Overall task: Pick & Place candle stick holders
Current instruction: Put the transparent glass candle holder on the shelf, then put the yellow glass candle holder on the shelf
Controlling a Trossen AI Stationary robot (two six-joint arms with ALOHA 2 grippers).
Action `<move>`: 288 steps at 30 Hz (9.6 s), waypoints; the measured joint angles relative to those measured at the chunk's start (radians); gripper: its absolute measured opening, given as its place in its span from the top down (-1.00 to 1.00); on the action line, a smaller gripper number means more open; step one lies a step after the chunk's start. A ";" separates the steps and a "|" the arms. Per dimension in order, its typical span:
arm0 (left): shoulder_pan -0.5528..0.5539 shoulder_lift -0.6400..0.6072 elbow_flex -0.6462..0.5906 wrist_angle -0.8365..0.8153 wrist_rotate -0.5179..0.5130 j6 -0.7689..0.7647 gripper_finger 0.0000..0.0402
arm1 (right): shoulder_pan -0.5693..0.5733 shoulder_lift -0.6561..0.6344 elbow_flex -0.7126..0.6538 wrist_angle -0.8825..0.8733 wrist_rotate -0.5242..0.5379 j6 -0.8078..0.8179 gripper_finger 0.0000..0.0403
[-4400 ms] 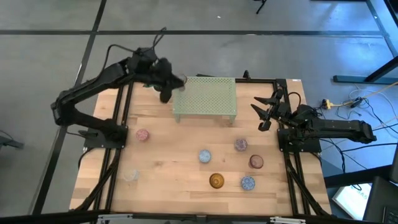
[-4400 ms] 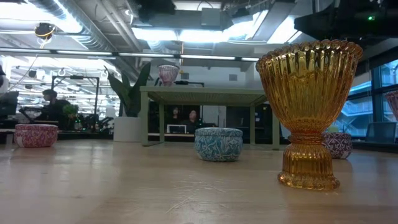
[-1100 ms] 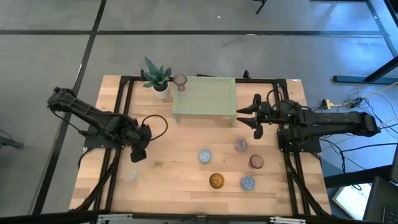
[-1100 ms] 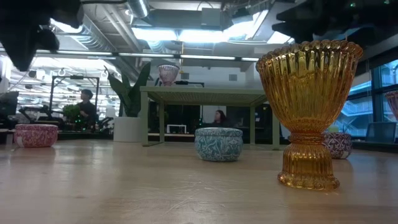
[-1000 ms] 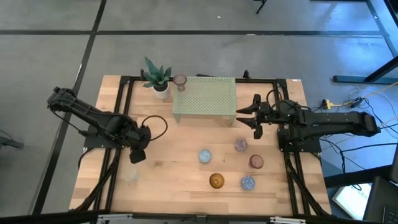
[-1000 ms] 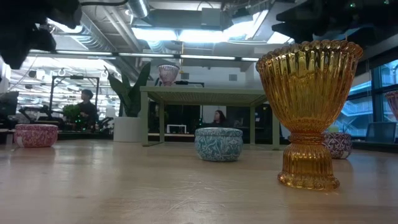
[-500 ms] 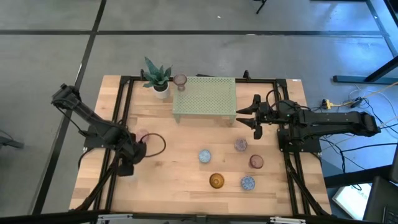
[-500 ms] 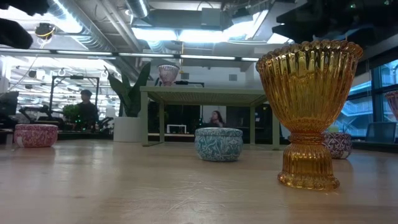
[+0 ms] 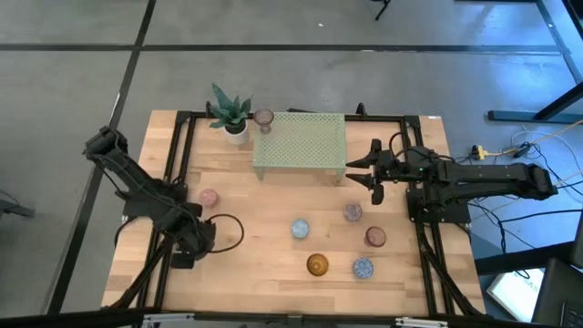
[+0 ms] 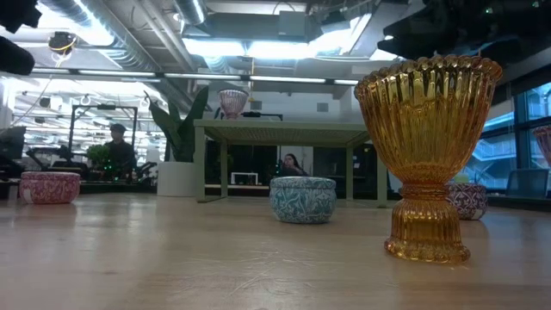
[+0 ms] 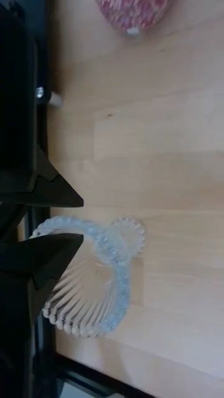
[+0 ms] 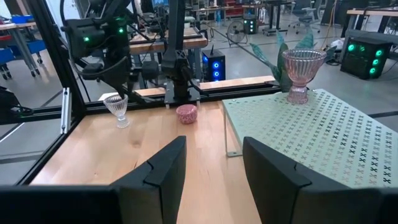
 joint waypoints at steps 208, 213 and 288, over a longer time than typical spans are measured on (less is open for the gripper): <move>1.323 0.722 1.253 -0.180 -0.004 0.480 0.81 | -0.004 0.001 0.000 0.041 0.008 -0.093 0.20; 1.323 0.722 1.253 -0.179 -0.004 0.480 0.77 | -0.004 0.001 0.000 0.041 0.008 -0.093 0.20; 1.061 0.417 1.202 -0.103 -0.260 0.852 0.63 | 0.046 0.014 0.000 -0.062 0.005 -0.006 0.20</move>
